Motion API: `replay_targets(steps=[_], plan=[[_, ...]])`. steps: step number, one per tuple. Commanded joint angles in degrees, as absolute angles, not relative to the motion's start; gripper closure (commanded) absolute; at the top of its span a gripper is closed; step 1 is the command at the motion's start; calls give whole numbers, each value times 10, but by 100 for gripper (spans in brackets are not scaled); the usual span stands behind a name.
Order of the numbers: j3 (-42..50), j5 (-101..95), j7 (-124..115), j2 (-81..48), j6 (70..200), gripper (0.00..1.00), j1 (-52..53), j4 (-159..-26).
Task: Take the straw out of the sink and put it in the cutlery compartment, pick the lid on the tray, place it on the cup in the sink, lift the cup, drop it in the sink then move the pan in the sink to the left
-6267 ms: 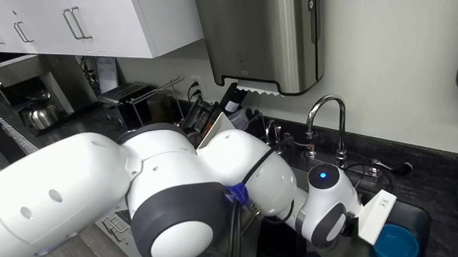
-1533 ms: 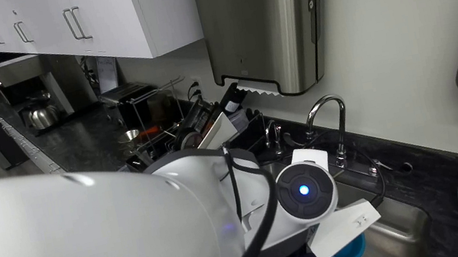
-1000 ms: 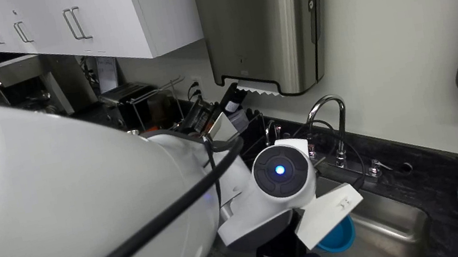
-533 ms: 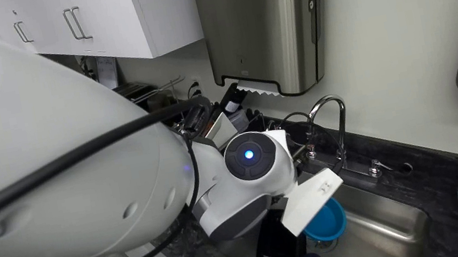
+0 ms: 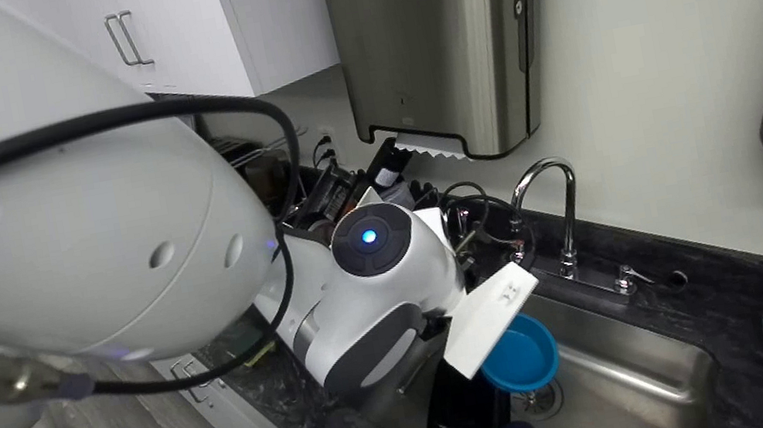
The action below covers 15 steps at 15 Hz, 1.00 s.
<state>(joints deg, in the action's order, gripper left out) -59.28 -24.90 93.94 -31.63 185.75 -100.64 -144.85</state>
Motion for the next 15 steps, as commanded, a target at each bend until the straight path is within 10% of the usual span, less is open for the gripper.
replay_targets(steps=[1, 3, 4, 11, 12, 15], plan=[[-580, -267, 915, -276, 1885, 92, -996, -1471], [-559, -260, 898, -266, 1886, 92, -973, -1461], [-585, -256, 922, -295, 1870, 70, -1001, -1459], [-570, -256, 909, -285, 1872, 70, -985, -1456], [-570, -256, 909, -285, 1873, 92, -985, -1456], [-617, -273, 911, -260, 1901, 92, -1025, -1496]])
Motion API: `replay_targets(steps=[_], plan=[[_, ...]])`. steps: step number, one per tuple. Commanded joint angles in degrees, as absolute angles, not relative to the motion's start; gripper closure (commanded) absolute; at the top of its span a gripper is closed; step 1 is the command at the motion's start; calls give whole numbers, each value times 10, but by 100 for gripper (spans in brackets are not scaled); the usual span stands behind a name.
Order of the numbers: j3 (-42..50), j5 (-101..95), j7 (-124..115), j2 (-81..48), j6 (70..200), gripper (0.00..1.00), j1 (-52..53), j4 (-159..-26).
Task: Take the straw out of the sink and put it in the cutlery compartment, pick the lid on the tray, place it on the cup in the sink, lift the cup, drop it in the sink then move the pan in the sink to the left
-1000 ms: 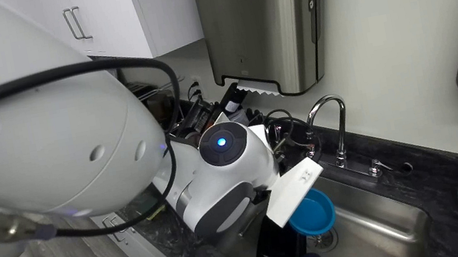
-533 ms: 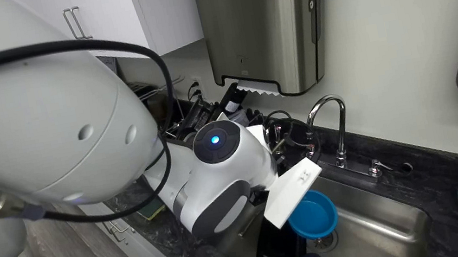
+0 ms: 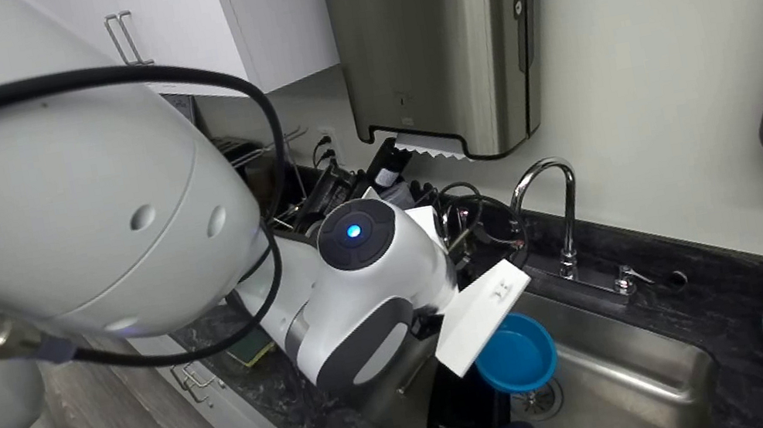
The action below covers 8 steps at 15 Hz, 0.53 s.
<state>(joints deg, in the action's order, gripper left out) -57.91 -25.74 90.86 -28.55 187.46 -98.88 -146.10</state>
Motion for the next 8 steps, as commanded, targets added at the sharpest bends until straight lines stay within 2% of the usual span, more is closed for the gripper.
replay_targets(steps=[1, 8], plan=[[-641, -283, 911, -251, 1914, 92, -1046, -1515], [-820, -394, 899, -214, 1967, 92, -1229, -1618]])
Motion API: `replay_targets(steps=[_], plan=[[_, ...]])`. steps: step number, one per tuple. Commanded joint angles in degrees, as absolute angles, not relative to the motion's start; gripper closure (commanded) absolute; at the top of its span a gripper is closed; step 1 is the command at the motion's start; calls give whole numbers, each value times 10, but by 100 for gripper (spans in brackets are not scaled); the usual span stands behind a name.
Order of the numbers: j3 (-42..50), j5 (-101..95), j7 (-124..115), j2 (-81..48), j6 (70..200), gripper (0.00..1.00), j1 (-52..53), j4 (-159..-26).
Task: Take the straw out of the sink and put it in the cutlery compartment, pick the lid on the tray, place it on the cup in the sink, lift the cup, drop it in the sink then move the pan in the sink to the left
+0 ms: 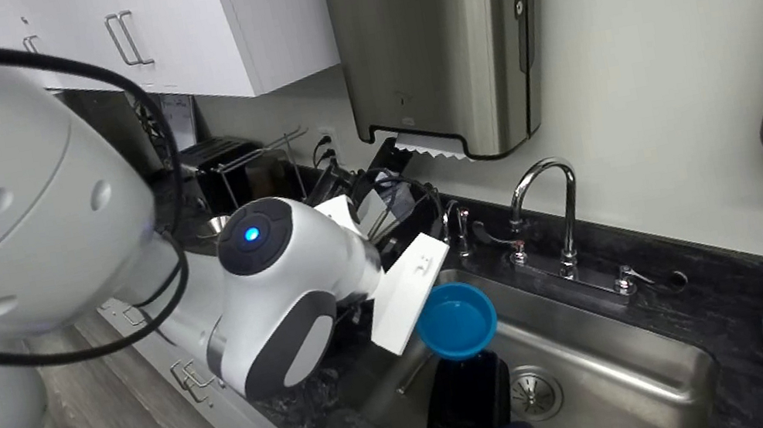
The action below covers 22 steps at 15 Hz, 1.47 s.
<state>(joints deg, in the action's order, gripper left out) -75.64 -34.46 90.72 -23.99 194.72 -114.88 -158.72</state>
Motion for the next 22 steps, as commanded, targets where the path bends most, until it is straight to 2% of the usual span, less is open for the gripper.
replay_targets(steps=[1, 13, 15, 22], plan=[[-827, -435, 881, -223, 1951, 92, -1240, -1599], [-1081, -761, 740, -254, 1952, 92, -1532, -1590], [-1049, -786, 748, -286, 1933, 92, -1497, -1577], [-1078, -873, 746, -416, 1837, 92, -1491, -1593]])
